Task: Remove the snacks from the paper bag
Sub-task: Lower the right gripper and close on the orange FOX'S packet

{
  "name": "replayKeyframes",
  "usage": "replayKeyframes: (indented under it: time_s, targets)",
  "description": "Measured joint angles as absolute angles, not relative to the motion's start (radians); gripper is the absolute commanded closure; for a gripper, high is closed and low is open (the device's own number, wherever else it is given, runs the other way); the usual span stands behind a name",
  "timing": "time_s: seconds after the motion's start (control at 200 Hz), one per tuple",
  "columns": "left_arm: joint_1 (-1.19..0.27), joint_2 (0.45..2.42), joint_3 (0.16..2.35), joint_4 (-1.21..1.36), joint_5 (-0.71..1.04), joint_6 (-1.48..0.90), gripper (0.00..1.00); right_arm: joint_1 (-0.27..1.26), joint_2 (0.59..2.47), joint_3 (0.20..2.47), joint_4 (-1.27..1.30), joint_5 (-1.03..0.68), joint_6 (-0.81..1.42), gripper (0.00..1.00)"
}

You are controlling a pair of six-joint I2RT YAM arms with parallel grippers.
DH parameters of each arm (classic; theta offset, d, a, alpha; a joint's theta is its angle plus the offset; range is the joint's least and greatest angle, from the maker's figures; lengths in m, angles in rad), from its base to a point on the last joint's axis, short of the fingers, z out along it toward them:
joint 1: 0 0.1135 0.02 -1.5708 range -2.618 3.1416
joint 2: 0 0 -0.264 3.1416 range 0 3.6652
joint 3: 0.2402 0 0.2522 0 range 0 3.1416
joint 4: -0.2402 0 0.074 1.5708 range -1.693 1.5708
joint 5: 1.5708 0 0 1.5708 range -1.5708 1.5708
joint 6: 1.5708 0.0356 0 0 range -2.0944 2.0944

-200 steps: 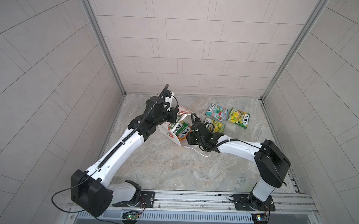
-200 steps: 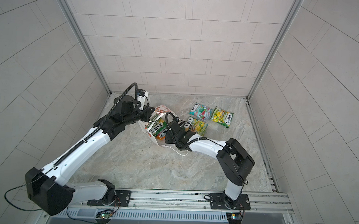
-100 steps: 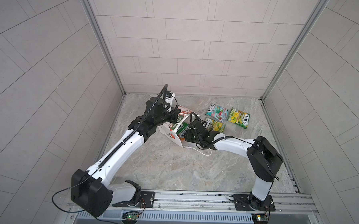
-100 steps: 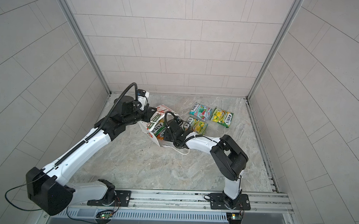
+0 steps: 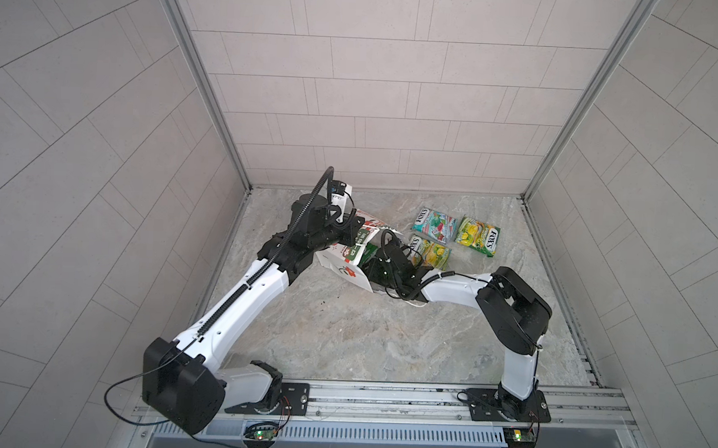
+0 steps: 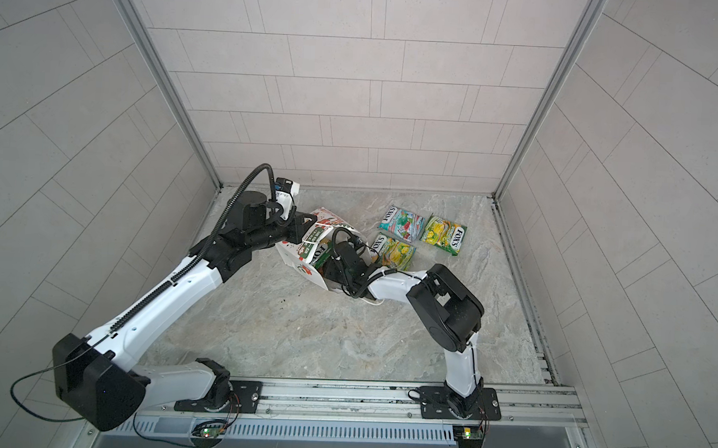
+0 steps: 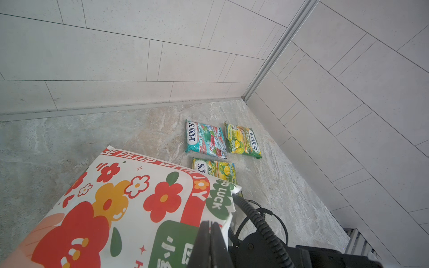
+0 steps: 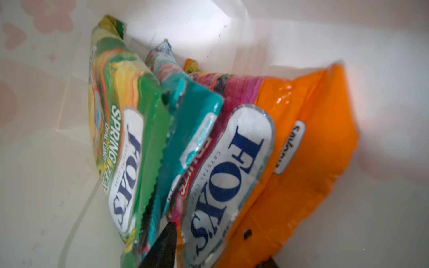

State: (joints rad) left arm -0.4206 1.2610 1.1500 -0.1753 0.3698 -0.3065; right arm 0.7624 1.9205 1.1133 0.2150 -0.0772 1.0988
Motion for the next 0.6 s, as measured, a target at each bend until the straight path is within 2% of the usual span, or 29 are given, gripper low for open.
replayKeyframes:
  time_s: [0.05, 0.19, 0.295, 0.601]
  targets:
    - [-0.421, 1.258, 1.145, -0.173, 0.364, -0.306, 1.0, 0.761, 1.93, 1.114, 0.229, -0.082, 1.109, 0.65]
    - [-0.422, 1.243, 1.137, -0.18, 0.315, -0.299, 1.0, 0.76, 1.93, 1.116, 0.248, -0.091, 1.112, 0.9]
    - [-0.422, 1.234, 1.137, -0.188, 0.271, -0.293, 1.0, 0.76, 1.924, 1.115, 0.254, -0.099, 1.087, 1.0]
    - [-0.422, 1.232, 1.137, -0.195, 0.197, -0.281, 1.0, 0.76, 1.824, 1.107, 0.17, -0.11, 0.967, 1.0]
